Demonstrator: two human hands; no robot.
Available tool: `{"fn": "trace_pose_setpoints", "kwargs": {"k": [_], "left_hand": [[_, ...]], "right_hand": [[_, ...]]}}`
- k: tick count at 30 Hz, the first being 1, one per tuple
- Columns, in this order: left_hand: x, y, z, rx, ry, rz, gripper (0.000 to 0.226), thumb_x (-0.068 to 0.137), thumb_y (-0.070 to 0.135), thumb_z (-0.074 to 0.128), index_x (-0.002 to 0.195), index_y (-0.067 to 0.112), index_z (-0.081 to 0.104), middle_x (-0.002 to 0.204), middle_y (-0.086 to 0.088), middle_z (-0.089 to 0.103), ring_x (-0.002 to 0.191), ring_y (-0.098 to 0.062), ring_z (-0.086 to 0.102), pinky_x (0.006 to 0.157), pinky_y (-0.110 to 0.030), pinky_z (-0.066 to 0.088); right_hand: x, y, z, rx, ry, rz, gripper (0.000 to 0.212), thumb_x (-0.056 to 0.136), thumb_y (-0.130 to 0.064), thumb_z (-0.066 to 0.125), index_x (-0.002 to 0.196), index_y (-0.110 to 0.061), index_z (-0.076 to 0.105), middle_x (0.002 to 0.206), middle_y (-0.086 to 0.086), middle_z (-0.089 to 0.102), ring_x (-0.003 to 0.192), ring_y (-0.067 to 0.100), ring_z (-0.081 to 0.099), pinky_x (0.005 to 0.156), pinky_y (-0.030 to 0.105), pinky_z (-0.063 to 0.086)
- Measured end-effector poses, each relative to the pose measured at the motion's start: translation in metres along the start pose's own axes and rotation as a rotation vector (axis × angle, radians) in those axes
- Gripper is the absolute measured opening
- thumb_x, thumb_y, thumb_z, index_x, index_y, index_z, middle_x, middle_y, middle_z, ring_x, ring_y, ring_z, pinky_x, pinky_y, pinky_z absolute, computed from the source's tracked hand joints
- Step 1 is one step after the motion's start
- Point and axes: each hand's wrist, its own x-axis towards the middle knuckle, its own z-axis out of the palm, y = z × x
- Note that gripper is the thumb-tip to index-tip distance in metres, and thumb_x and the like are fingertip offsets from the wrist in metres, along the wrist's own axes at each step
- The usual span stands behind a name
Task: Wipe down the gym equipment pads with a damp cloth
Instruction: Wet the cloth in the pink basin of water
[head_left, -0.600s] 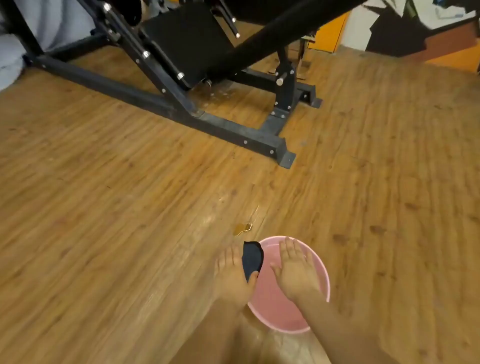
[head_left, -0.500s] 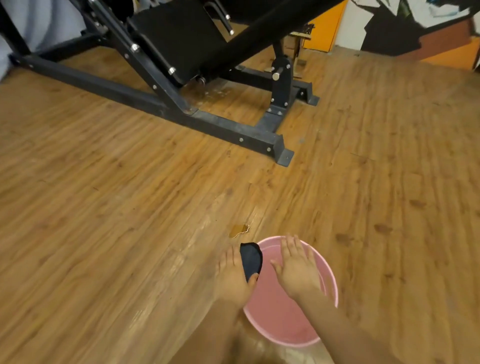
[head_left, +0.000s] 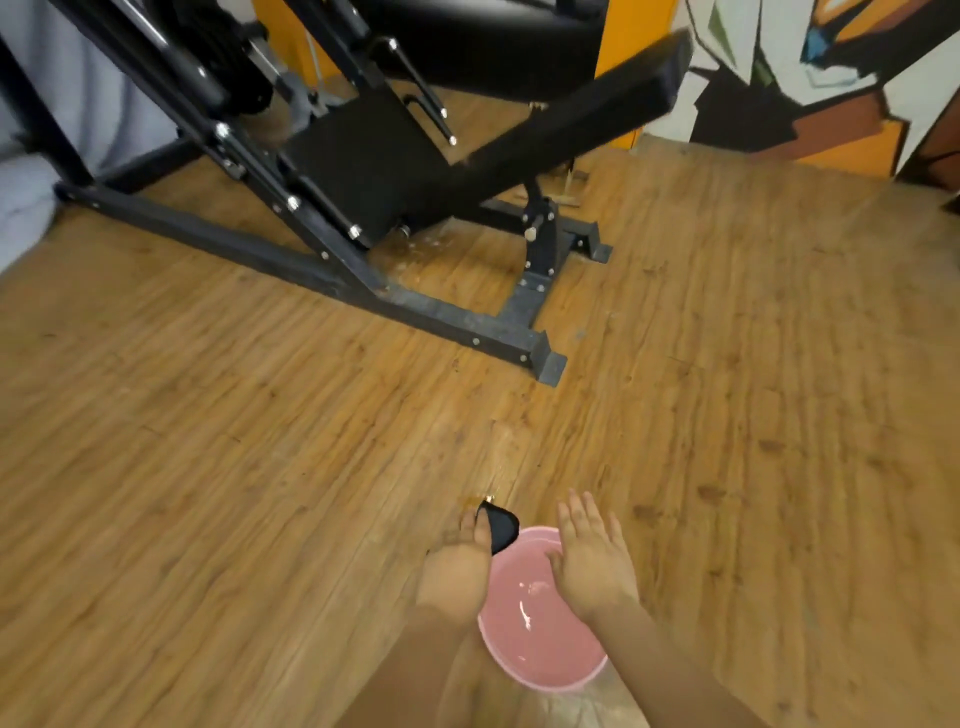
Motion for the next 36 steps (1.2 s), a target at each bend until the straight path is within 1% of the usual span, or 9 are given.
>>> {"fn": "trace_pose_setpoints", "kwargs": {"k": [2, 3, 6, 10, 14, 18, 24, 31, 36], "left_hand": [[-0.032, 0.011, -0.068, 0.054, 0.006, 0.028, 0.066, 0.095, -0.002, 0.028, 0.151, 0.005, -0.007, 0.160, -0.015, 0.000, 0.146, -0.029, 0.011, 0.112, -0.036, 0.028], [-0.049, 0.016, -0.105, 0.070, 0.000, 0.035, 0.066, 0.096, -0.001, 0.028, 0.151, 0.005, -0.010, 0.160, -0.016, -0.004, 0.147, -0.029, 0.005, 0.115, -0.038, 0.021], [-0.094, 0.034, -0.204, 0.131, 0.058, 0.062, 0.068, 0.096, -0.001, 0.028, 0.149, 0.004, -0.014, 0.158, -0.017, -0.014, 0.147, -0.032, -0.006, 0.119, -0.039, 0.003], [-0.137, 0.060, -0.316, 0.194, 0.175, 0.118, 0.066, 0.097, -0.002, 0.027, 0.150, 0.005, -0.011, 0.158, -0.014, -0.016, 0.146, -0.031, -0.011, 0.118, -0.040, -0.001], [-0.153, 0.091, -0.398, 0.245, 0.276, 0.163, 0.062, 0.101, 0.010, 0.031, 0.152, 0.006, -0.005, 0.160, -0.014, -0.009, 0.147, -0.029, -0.009, 0.119, -0.041, 0.000], [-0.142, 0.131, -0.433, 0.280, 0.317, 0.189, 0.060, 0.101, 0.008, 0.029, 0.152, 0.007, -0.002, 0.160, -0.014, -0.005, 0.147, -0.029, -0.007, 0.118, -0.041, 0.000], [-0.088, 0.205, -0.454, 0.298, 0.365, 0.244, 0.058, 0.103, 0.011, 0.028, 0.152, 0.007, -0.002, 0.160, -0.013, -0.003, 0.147, -0.028, -0.005, 0.118, -0.039, 0.000], [0.009, 0.334, -0.490, 0.307, 0.361, 0.237, 0.059, 0.102, 0.009, 0.030, 0.153, 0.008, -0.001, 0.160, -0.012, -0.004, 0.147, -0.028, -0.005, 0.119, -0.040, 0.000], [0.084, 0.430, -0.526, 0.212, 0.385, 0.219, 0.060, 0.102, 0.004, 0.029, 0.153, 0.010, -0.001, 0.161, -0.010, -0.005, 0.148, -0.026, -0.006, 0.119, -0.040, 0.001]], "right_hand": [[-0.019, -0.014, -0.069, 0.008, -0.034, -0.017, 0.058, 0.101, -0.031, 0.024, 0.148, -0.010, -0.002, 0.156, 0.006, -0.008, 0.144, 0.023, -0.010, 0.109, 0.037, -0.013], [-0.028, -0.021, -0.105, 0.008, -0.029, -0.029, 0.058, 0.101, -0.029, 0.025, 0.148, -0.010, -0.003, 0.157, 0.006, -0.008, 0.144, 0.022, -0.011, 0.110, 0.037, -0.013], [-0.055, -0.039, -0.216, -0.013, 0.010, -0.042, 0.058, 0.100, -0.026, 0.025, 0.149, -0.011, -0.003, 0.157, 0.004, -0.008, 0.144, 0.020, -0.010, 0.114, 0.038, -0.007], [-0.080, -0.053, -0.340, 0.002, 0.051, -0.026, 0.058, 0.100, -0.027, 0.026, 0.149, -0.013, -0.001, 0.157, 0.002, -0.005, 0.144, 0.018, -0.007, 0.115, 0.039, -0.002], [-0.093, -0.051, -0.419, 0.031, 0.119, 0.007, 0.059, 0.100, -0.033, 0.028, 0.150, -0.015, 0.002, 0.158, 0.002, -0.003, 0.145, 0.018, -0.003, 0.116, 0.040, 0.002], [-0.094, -0.026, -0.451, 0.027, 0.135, 0.038, 0.060, 0.100, -0.034, 0.028, 0.150, -0.015, 0.002, 0.158, 0.001, -0.002, 0.145, 0.017, -0.002, 0.116, 0.040, 0.003], [-0.058, 0.053, -0.483, 0.057, 0.168, 0.098, 0.061, 0.099, -0.038, 0.029, 0.150, -0.017, 0.003, 0.158, 0.001, -0.001, 0.145, 0.017, -0.002, 0.117, 0.040, 0.003], [0.014, 0.199, -0.532, 0.038, 0.196, 0.092, 0.062, 0.099, -0.039, 0.031, 0.150, -0.016, 0.002, 0.158, 0.002, -0.001, 0.145, 0.018, -0.002, 0.116, 0.040, 0.002], [0.073, 0.304, -0.586, -0.034, 0.182, 0.081, 0.063, 0.099, -0.040, 0.030, 0.150, -0.016, 0.002, 0.158, 0.002, -0.001, 0.145, 0.018, -0.002, 0.117, 0.041, 0.002]]}}
